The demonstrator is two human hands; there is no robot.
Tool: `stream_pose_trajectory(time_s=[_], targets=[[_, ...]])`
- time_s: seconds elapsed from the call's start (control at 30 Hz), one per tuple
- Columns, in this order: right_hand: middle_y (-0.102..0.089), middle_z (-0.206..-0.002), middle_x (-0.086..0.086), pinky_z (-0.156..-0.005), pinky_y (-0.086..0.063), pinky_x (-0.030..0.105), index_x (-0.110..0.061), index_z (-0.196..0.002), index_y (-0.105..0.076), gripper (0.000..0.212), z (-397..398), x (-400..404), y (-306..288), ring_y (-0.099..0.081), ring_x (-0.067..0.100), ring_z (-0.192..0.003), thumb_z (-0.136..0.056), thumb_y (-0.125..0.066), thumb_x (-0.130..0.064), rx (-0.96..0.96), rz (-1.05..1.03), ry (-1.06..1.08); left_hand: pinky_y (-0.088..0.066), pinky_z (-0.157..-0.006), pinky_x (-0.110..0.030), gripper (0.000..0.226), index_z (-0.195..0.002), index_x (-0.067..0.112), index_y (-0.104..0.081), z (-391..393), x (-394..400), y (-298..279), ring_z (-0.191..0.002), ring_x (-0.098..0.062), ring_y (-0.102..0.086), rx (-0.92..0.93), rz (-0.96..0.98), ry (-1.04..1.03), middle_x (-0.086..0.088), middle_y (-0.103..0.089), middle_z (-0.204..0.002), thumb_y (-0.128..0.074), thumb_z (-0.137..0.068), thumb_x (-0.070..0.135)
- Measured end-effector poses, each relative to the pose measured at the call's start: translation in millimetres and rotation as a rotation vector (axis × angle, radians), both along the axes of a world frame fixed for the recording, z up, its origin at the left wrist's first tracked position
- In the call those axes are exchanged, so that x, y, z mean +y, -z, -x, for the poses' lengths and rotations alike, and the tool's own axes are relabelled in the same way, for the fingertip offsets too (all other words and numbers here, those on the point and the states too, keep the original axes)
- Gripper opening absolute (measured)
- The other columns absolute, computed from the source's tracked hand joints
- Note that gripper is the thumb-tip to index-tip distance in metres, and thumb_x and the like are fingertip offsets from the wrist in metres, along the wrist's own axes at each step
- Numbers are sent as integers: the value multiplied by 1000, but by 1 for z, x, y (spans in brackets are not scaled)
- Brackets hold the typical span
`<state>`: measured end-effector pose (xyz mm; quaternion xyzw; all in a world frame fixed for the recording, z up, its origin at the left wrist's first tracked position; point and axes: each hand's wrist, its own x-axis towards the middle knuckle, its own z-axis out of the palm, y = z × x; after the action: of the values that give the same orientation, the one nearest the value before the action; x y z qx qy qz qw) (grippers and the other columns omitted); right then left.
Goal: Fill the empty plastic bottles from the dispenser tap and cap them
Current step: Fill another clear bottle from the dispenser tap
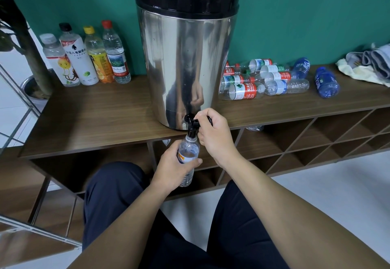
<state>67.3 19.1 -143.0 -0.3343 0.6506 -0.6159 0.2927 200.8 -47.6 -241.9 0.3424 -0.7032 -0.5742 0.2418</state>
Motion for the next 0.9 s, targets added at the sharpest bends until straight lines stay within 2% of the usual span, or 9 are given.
stream_pose_trajectory(time_s=[0.27, 0.7, 0.9], targets=[[-46, -57, -15, -51, -34, 24, -18, -93, -63, 25, 1, -1, 3, -40, 7, -52, -115, -56, -27, -2, -7, 8, -60, -108, -41, 52, -129, 31, -69, -1, 2, -3, -109, -4, -76, 17, -19, 10, 15, -81, -118, -97, -87, 21], [-48, -58, -15, -53, -36, 24, -22, -92, -64, 25, 0, -1, 4, -42, 5, -53, -115, -56, -28, -1, 5, 8, -59, -111, -50, 53, -130, 32, -70, -1, 0, 2, -113, -9, -77, 19, -18, 14, 13, -81, -119, -98, -86, 24], [-48, -57, -15, -52, -35, 23, -21, -92, -63, 25, 1, -1, 4, -42, 5, -52, -115, -56, -28, -3, 3, 4, -59, -110, -49, 52, -129, 32, -70, 0, 0, 1, -111, -8, -77, 14, -21, 10, 13, -81, -118, -98, -86, 24]])
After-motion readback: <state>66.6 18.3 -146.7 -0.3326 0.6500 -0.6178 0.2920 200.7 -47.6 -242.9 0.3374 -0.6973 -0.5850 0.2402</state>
